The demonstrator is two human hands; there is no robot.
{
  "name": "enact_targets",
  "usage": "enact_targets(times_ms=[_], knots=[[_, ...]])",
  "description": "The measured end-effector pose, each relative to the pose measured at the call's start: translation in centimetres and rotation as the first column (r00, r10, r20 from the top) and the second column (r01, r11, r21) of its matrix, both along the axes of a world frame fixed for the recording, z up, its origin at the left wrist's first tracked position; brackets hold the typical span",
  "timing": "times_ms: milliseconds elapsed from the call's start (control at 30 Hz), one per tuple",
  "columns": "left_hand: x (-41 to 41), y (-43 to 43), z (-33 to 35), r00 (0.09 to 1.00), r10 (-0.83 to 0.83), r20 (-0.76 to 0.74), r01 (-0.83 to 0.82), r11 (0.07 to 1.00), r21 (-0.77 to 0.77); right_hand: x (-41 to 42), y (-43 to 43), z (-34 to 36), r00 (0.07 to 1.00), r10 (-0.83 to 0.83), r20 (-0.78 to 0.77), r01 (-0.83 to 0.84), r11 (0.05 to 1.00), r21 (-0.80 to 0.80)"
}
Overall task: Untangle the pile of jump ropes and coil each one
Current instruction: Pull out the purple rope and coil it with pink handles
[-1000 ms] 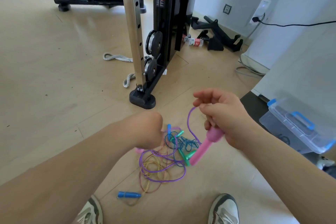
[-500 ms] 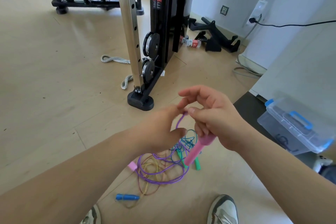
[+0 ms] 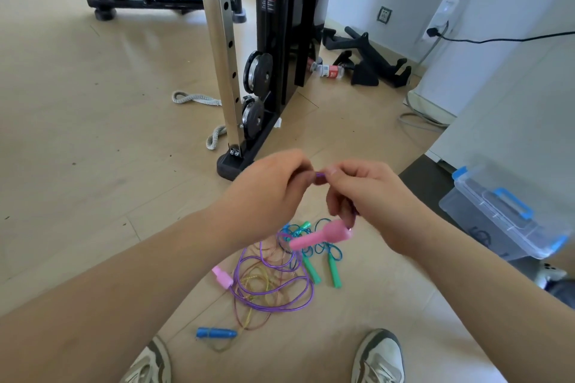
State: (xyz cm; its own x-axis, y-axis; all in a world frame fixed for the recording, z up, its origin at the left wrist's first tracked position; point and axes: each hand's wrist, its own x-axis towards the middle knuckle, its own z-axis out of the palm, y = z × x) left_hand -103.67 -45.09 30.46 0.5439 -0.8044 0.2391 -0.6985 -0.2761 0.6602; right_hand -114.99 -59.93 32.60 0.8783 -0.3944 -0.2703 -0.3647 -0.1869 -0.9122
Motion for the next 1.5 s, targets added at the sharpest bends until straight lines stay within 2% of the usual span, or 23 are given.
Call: enact_targets(times_ms=[67, 133, 267, 400, 467, 533, 567, 600, 633, 667, 700, 733, 767, 833, 867, 933, 1000, 1067, 1167, 1267, 1333, 1433, 1500], knots=[[0.7, 0.4, 0.5, 1.000, -0.009, 0.017, 0.009, 1.000, -0.029, 0.1, 0.1, -0.1, 0.997, 0.025, -0.068, -0.021, 0.998, 0.060], [1.7, 1.1, 0.7, 0.999, -0.016, 0.048, 0.014, 0.999, 0.035, 0.2, 0.3, 0.3, 0.990, 0.063, -0.125, -0.042, 0.985, 0.170], [3.0, 2.5, 0.3, 0.994, 0.005, -0.111, 0.022, 0.970, 0.242, -0.1, 0.1, 0.9, 0.991, 0.093, -0.095, -0.045, 0.905, 0.423], [1.9, 2.6, -1.2, 0.958, 0.047, -0.283, 0.045, 0.950, 0.309, 0.2, 0.0, 1.3, 0.985, -0.171, -0.016, 0.137, 0.725, 0.675], [0.7, 2.3, -1.6, 0.931, 0.062, -0.360, 0.096, 0.909, 0.406, 0.5, 0.0, 1.1, 0.960, -0.275, 0.050, 0.136, 0.615, 0.777], [-1.5, 1.6, -1.6, 0.941, 0.016, -0.338, 0.172, 0.837, 0.519, 0.9, 0.1, 0.8, 0.930, -0.356, 0.096, 0.133, 0.567, 0.813], [-2.8, 1.3, -1.4, 0.949, -0.028, -0.314, 0.209, 0.803, 0.558, 1.1, 0.1, 0.2, 0.917, -0.386, 0.101, 0.166, 0.598, 0.784], [-3.9, 1.0, -1.0, 0.953, -0.067, -0.296, 0.235, 0.780, 0.580, 1.3, 0.1, -0.2, 0.911, -0.398, 0.110, 0.214, 0.683, 0.699], [-4.6, 0.7, -0.8, 0.957, -0.100, -0.273, 0.248, 0.770, 0.588, 1.4, 0.2, -0.8, 0.913, -0.389, 0.122, 0.270, 0.802, 0.533], [-4.9, 0.5, -0.3, 0.963, -0.127, -0.238, 0.247, 0.771, 0.588, 1.4, 0.2, -1.1, 0.927, -0.353, 0.127, 0.303, 0.905, 0.299], [-4.7, 0.4, 0.3, 0.971, -0.144, -0.190, 0.229, 0.785, 0.575, 1.3, 0.2, -1.4, 0.945, -0.302, 0.123, 0.297, 0.953, 0.058], [-4.2, 0.4, 0.9, 0.976, -0.148, -0.158, 0.210, 0.822, 0.529, 1.1, 0.2, -1.5, 0.961, -0.250, 0.120, 0.264, 0.956, -0.129], [-3.6, 0.5, 1.5, 0.976, -0.135, -0.168, 0.198, 0.871, 0.451, 1.1, 0.2, -1.6, 0.968, -0.210, 0.135, 0.238, 0.940, -0.243], [-2.3, 0.8, 2.7, 0.943, -0.093, -0.321, 0.160, 0.969, 0.190, 1.2, 0.0, -1.9, 0.970, -0.174, 0.172, 0.222, 0.920, -0.322], [-1.6, 0.9, 3.1, 0.916, -0.077, -0.394, 0.105, 0.993, 0.049, 1.3, -0.1, -1.8, 0.968, -0.175, 0.180, 0.224, 0.926, -0.303], [-0.4, 1.0, 3.3, 0.924, -0.015, -0.382, -0.034, 0.992, -0.119, 1.3, 0.0, -1.6, 0.976, -0.154, 0.155, 0.183, 0.964, -0.193], [0.7, 1.0, 2.9, 0.953, 0.075, -0.295, -0.132, 0.975, -0.179, 1.3, 0.5, -1.0, 0.993, -0.062, 0.101, 0.063, 0.998, -0.016], [1.5, 1.0, 2.3, 0.956, 0.141, -0.258, -0.193, 0.964, -0.185, 1.3, 1.1, -0.5, 0.996, 0.021, 0.085, -0.035, 0.987, 0.158], [2.2, 1.1, 0.9, 0.940, 0.178, -0.292, -0.215, 0.972, -0.099, 1.5, 1.7, -0.3, 0.990, -0.080, 0.113, 0.035, 0.934, 0.355], [1.3, 0.9, -0.7, 0.887, 0.162, -0.432, -0.132, 0.986, 0.099, 1.6, 1.8, 0.0, 0.970, -0.220, 0.107, 0.129, 0.832, 0.539], [0.1, 0.6, -1.6, 0.886, 0.162, -0.434, -0.062, 0.970, 0.235, 1.6, 1.9, 0.1, 0.964, -0.254, 0.079, 0.150, 0.765, 0.627], [-1.8, 0.2, -2.1, 0.923, 0.140, -0.359, 0.008, 0.925, 0.381, 1.7, 2.1, -0.2, 0.947, -0.317, 0.052, 0.202, 0.715, 0.670], [-3.1, 0.5, -2.0, 0.933, 0.084, -0.351, 0.086, 0.893, 0.442, 1.7, 1.9, -0.4, 0.940, -0.340, 0.035, 0.255, 0.767, 0.589]])
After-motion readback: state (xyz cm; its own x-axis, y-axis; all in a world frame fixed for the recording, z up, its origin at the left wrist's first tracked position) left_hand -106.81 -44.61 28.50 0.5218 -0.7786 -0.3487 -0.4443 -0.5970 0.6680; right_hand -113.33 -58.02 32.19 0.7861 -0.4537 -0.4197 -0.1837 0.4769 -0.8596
